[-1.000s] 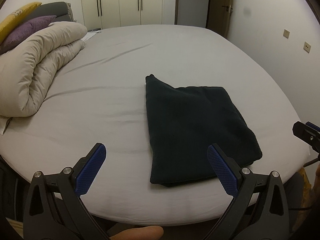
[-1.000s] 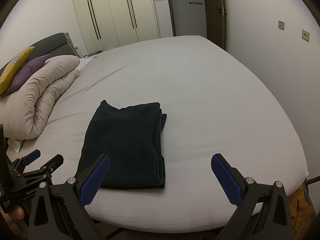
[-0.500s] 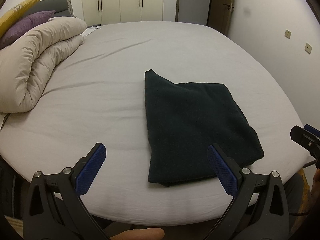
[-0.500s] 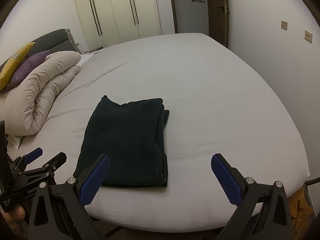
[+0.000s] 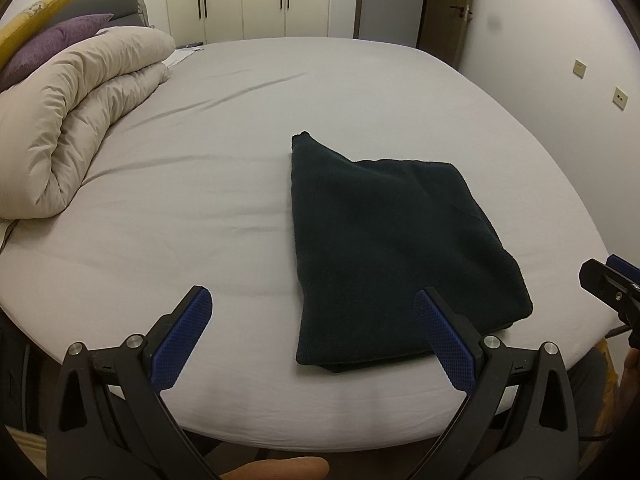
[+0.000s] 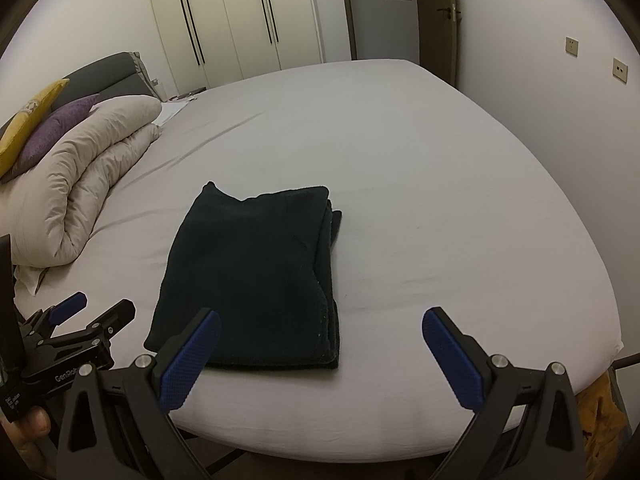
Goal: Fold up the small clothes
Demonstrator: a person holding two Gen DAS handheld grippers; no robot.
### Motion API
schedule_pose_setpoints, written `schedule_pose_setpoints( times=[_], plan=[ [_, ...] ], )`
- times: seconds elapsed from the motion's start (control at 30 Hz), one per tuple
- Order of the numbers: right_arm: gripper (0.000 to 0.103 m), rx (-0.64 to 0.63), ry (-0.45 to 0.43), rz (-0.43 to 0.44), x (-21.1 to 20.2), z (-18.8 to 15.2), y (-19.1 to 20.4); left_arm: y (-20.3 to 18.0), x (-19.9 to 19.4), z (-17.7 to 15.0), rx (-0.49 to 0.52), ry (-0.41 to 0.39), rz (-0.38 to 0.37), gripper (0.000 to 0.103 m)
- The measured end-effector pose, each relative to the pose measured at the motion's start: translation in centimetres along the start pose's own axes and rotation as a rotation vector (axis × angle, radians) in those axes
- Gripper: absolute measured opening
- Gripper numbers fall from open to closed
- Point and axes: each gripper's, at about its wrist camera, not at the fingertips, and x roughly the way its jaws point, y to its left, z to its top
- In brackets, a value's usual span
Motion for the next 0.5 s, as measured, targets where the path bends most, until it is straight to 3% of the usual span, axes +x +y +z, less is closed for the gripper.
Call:
schedule_pose_setpoints(
  times=[0.5],
  plan=[
    [0.103,0.002,0.005,-0.002,0.02,-0.26,0.20,-0.09,0.19,-0.15,-0.004,0.004,-0.001,0.103]
  ],
)
